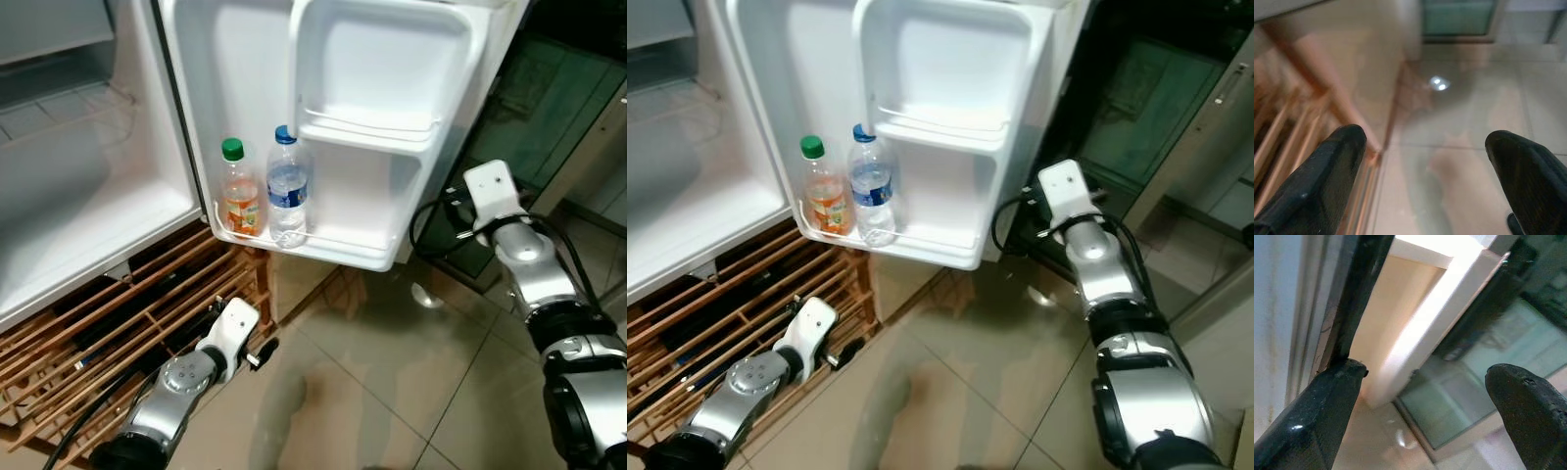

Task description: Restocking fridge

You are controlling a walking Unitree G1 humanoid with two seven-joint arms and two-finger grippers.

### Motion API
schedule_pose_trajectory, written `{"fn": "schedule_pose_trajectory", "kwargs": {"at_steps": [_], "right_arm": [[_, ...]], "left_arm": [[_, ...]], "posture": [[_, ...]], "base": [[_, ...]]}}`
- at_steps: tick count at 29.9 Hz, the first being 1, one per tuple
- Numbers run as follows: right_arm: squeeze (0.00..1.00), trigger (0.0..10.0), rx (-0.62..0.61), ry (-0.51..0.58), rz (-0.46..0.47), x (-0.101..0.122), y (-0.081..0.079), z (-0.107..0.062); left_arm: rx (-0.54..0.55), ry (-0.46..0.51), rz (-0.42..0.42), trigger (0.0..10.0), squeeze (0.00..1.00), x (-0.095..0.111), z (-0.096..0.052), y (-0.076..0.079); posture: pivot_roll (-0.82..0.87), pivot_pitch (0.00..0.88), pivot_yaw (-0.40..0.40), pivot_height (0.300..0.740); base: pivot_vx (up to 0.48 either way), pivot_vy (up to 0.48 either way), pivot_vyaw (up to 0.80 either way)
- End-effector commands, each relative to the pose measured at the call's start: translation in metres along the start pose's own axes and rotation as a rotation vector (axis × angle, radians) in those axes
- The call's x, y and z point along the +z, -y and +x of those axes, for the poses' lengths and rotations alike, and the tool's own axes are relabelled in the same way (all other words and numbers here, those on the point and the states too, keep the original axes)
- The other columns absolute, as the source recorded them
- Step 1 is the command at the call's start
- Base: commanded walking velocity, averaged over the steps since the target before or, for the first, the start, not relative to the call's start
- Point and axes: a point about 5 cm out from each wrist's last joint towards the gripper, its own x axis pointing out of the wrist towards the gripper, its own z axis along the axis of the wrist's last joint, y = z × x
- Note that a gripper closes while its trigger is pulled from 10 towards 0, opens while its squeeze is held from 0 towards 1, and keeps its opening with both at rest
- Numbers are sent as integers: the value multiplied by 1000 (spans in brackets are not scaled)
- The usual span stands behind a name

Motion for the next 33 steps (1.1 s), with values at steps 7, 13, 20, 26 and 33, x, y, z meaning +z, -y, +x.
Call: {"fn": "schedule_pose_trajectory", "kwargs": {"at_steps": [7,13,20,26,33], "right_arm": [[0,10000,186,114,123,21,-24,6],[0,10000,479,326,156,52,-66,-6],[0,10000,758,469,207,91,-112,-36],[0,10000,657,371,275,68,-90,-42],[0,10000,99,124,128,26,-22,-14]], "left_arm": [[-102,59,4,10000,0,1,-5,18],[-266,129,-65,10000,0,5,-14,35],[-326,33,-121,10000,0,-6,-15,41],[-306,26,-115,10000,0,0,-3,58],[-86,14,-105,10000,0,-2,2,36]], "posture": [[-69,0,-29,740],[-76,0,-32,740],[-77,0,-36,740],[-68,0,-52,740],[-74,0,-44,740]], "base": [[0,-478,0],[0,-480,0],[0,-274,0],[0,0,0],[0,0,0]]}}
